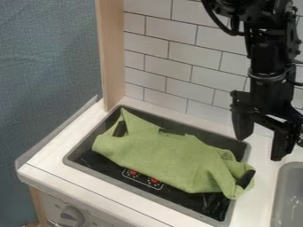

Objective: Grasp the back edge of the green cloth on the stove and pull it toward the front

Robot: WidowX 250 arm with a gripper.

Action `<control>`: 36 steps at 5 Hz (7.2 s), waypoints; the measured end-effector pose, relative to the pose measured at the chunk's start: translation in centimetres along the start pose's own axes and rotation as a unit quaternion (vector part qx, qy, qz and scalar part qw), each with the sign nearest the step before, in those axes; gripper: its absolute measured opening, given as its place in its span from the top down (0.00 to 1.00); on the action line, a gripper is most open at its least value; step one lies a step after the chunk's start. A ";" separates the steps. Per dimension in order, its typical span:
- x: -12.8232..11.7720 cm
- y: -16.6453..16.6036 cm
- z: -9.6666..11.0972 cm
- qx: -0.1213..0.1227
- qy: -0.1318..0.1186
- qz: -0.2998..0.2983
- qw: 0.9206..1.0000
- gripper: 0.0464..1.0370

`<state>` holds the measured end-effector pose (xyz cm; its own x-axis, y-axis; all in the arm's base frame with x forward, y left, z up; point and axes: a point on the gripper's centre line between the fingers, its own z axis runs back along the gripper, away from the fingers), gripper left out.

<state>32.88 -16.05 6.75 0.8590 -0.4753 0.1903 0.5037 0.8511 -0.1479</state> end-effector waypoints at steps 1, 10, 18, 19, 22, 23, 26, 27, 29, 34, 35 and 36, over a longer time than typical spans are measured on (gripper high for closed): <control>-0.9 0.1 -1.3 -0.002 0.029 -0.008 1.000 0.04; -3.0 15.9 -4.2 0.038 0.216 -0.360 0.907 0.04; -2.2 16.0 -5.3 0.035 0.191 -0.372 0.908 0.99; -2.6 16.0 -5.4 0.038 0.199 -0.364 0.909 1.00; -3.5 14.3 -2.0 0.047 0.191 -0.363 0.911 1.00; -4.7 13.2 -1.6 0.034 0.192 -0.362 0.912 1.00; -9.7 8.5 -1.7 -0.033 0.240 -0.354 0.903 1.00; -11.3 7.4 -2.0 -0.045 0.266 -0.361 0.893 1.00; -13.2 5.7 -3.0 -0.052 0.262 -0.387 0.882 1.00; -13.8 5.3 -2.6 -0.082 0.298 -0.358 0.881 0.02; -13.9 5.4 -2.5 -0.081 0.302 -0.356 0.880 0.03; -13.4 5.5 -2.3 -0.077 0.301 -0.361 0.879 0.04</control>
<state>24.35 -5.47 1.19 0.1800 -0.9505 -0.2532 0.9041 0.2613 -0.3381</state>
